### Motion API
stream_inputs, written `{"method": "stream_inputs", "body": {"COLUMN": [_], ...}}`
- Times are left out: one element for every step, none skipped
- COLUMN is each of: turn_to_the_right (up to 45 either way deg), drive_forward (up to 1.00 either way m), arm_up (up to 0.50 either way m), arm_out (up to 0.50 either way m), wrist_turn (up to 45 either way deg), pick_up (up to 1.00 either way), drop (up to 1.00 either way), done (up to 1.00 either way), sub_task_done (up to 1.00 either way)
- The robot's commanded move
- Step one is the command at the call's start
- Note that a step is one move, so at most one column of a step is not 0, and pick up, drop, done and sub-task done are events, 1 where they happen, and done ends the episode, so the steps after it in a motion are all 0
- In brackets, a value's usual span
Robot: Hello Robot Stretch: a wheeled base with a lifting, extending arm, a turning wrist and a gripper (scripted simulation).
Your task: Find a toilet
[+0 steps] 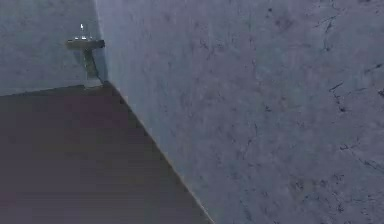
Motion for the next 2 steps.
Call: {"method": "stream_inputs", "body": {"turn_to_the_right": [-45.0, 0.0], "drive_forward": [0.00, 1.00], "arm_up": [0.00, 0.00], "arm_out": [0.00, 0.00], "wrist_turn": [0.0, 0.0], "pick_up": [0.00, 0.00], "drop": [0.00, 0.00], "done": [0.00, 0.00], "sub_task_done": [0.00, 0.00]}}
